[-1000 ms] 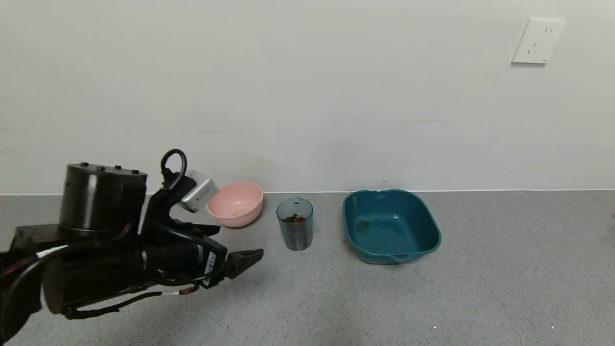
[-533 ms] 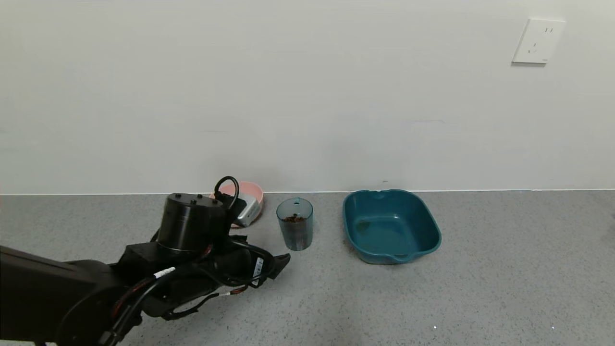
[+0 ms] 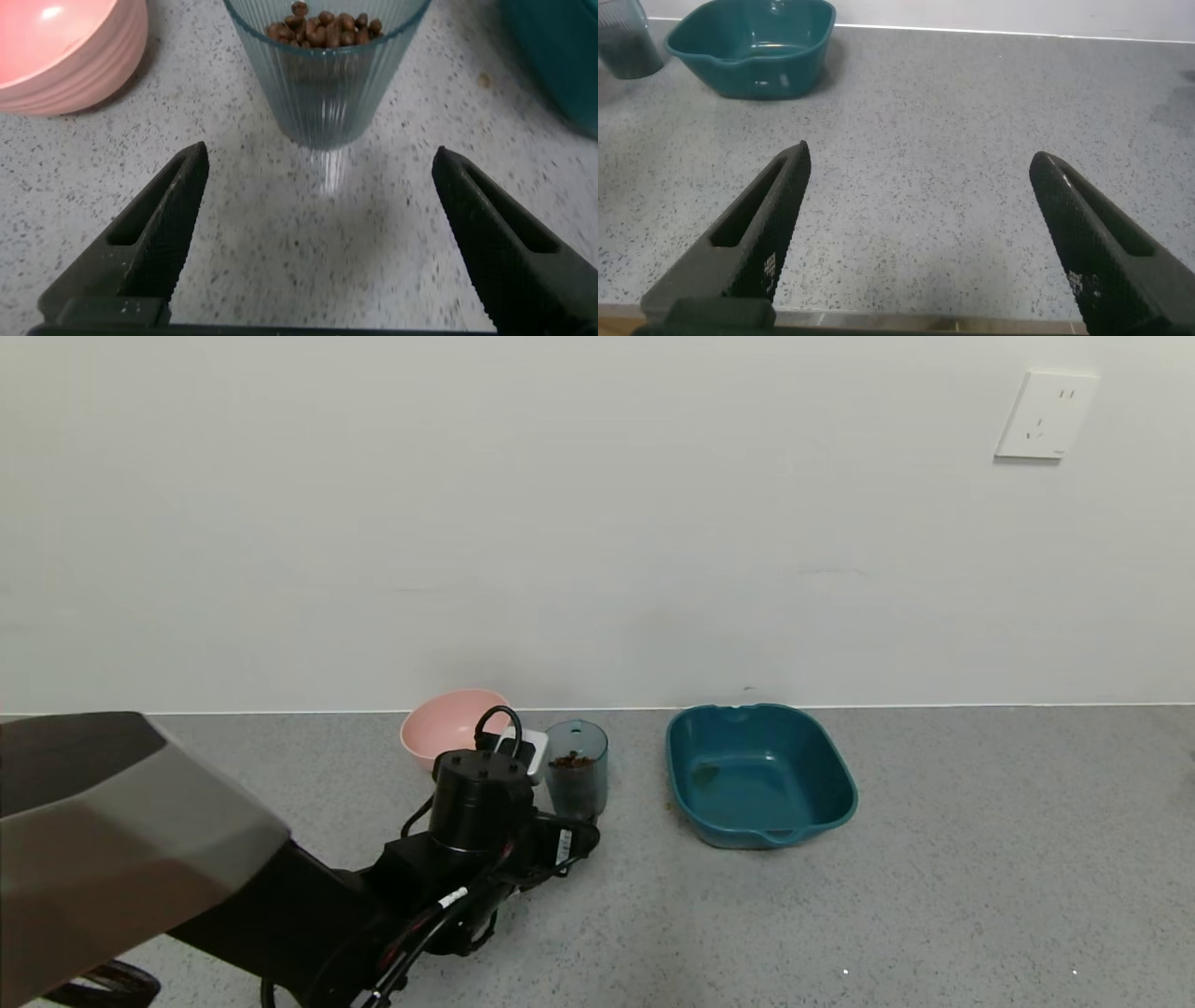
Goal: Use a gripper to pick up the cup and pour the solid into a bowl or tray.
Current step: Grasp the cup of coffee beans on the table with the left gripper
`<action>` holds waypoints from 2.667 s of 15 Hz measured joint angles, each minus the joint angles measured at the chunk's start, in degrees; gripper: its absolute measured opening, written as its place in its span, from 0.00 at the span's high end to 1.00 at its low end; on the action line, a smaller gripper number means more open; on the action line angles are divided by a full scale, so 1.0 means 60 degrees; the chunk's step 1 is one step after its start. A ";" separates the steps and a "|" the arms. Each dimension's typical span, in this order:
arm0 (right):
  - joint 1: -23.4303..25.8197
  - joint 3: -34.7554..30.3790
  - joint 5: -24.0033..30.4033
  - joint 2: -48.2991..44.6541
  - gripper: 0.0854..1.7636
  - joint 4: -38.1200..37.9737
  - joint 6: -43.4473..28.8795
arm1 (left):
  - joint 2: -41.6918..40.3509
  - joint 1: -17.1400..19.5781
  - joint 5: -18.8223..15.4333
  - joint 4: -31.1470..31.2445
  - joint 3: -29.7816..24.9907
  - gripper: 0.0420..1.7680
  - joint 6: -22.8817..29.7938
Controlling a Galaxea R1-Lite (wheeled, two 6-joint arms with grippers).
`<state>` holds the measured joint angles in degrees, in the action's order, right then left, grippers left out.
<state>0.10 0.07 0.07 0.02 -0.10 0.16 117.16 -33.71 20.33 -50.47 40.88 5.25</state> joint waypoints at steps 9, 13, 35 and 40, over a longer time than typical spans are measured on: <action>0.0000 0.0000 0.0000 0.0000 0.03 0.0000 -0.0004 | 0.1829 -0.0095 0.0924 -0.1087 0.1349 0.03 0.0603; 0.0000 0.0000 0.0004 -0.0004 0.03 0.0000 0.0000 | 0.2330 -0.0073 0.1323 -0.1075 0.1961 0.03 0.0768; 0.0000 0.0000 0.0000 0.0000 0.03 0.0004 -0.0004 | 0.3474 0.0095 0.1286 -0.2566 0.2912 0.03 0.0673; 0.0000 -0.0004 0.0000 0.0000 0.03 0.0000 0.0004 | 0.3525 0.0098 0.1282 -0.2562 0.2968 0.22 0.0673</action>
<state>0.10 0.05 0.07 0.02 -0.10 0.18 138.31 -33.12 28.03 -65.84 58.69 9.29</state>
